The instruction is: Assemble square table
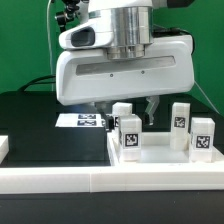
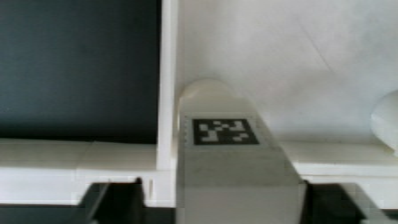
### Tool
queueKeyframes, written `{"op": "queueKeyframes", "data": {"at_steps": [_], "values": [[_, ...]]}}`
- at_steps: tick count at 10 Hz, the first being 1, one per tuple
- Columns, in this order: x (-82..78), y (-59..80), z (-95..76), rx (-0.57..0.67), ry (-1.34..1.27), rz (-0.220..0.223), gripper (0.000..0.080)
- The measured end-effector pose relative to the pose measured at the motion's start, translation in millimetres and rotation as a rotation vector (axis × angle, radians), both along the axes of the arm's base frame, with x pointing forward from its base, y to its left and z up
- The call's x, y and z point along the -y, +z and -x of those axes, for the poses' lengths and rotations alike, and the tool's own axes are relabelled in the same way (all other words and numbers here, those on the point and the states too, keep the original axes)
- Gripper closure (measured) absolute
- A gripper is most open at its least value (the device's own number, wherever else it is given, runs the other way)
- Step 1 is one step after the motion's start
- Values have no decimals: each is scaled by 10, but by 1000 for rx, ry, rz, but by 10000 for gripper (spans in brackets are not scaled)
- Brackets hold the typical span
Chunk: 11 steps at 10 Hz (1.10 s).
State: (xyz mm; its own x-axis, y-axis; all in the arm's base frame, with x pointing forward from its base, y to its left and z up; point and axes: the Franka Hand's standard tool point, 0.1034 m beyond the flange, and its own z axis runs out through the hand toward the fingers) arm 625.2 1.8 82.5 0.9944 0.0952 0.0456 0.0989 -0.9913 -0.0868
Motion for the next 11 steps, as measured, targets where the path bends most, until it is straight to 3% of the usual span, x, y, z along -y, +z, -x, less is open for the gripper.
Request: {"op": "queueKeyframes", "data": {"at_steps": [1, 5, 11], "values": [[-2, 1, 0, -2, -26, -1, 512], [1, 1, -1, -19, -239, -11, 511], [-10, -13, 32, -49, -852, -55, 509]]}}
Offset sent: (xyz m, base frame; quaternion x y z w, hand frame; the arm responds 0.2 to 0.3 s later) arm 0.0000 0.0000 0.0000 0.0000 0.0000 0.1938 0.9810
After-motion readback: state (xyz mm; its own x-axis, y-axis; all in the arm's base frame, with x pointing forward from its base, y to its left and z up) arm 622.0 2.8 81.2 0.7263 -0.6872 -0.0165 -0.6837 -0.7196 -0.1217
